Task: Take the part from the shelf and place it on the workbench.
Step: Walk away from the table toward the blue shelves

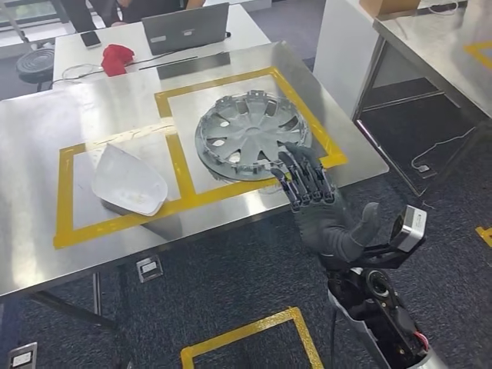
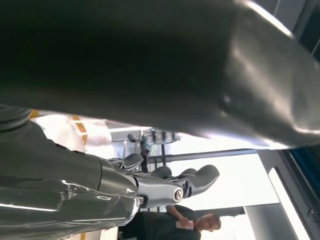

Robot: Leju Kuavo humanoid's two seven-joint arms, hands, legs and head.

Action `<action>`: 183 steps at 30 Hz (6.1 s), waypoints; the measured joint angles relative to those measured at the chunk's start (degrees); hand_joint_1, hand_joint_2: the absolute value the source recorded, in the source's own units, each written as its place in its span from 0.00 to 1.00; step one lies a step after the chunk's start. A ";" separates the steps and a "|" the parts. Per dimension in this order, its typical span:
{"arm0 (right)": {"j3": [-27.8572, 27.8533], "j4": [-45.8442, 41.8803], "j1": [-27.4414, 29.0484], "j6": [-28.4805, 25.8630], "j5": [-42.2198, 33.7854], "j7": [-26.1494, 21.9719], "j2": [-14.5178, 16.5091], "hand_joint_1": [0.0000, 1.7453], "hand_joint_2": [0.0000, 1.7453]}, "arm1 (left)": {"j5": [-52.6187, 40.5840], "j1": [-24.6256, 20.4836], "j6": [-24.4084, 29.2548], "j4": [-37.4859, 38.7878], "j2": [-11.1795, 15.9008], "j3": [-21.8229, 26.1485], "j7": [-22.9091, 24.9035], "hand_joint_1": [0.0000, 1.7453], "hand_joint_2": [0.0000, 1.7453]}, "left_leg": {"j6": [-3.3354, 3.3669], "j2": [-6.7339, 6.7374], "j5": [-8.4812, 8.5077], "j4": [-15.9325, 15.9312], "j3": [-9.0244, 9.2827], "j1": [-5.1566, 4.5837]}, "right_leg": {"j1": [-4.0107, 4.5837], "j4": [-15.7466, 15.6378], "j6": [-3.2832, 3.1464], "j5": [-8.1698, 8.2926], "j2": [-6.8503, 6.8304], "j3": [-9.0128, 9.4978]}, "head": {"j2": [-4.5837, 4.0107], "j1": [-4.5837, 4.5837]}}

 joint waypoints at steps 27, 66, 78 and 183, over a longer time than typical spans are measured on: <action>-6.93 -3.29 3.13 -2.20 -0.68 -0.78 -3.30 0.00 0.00 | 0.31 0.32 0.12 -0.04 -0.15 0.36 -0.14 0.00 0.00 | 1.18 -0.10 -5.06 -0.35 5.23 0.23 | -1.14 2.57 2.62 2.23 -0.83 -3.93 | 0.00 0.10; -18.39 43.55 6.04 -33.05 24.44 12.75 -8.91 0.00 0.00 | -0.89 0.35 -1.55 -0.04 0.29 0.44 0.07 0.00 0.00 | -0.65 -3.63 -11.87 12.65 -1.16 -0.01 | -0.76 0.52 -1.23 4.32 1.94 -5.10 | 0.00 0.09; -13.67 66.40 5.47 -29.74 30.00 33.51 -7.47 0.00 0.00 | -0.86 0.08 -1.42 -0.04 0.03 0.44 -0.13 0.00 0.00 | 1.65 -5.70 -4.05 -1.10 4.67 0.16 | -0.71 1.91 0.87 3.85 5.81 -6.29 | 0.00 0.14; -12.01 81.24 10.44 -26.03 20.17 38.17 -1.87 0.00 0.00 | -8.08 -0.23 -2.09 0.00 0.71 -2.43 2.03 0.00 0.00 | 0.03 -0.19 -5.85 -0.69 6.29 -0.37 | -0.37 1.46 -0.59 2.46 0.12 -4.07 | 0.00 0.25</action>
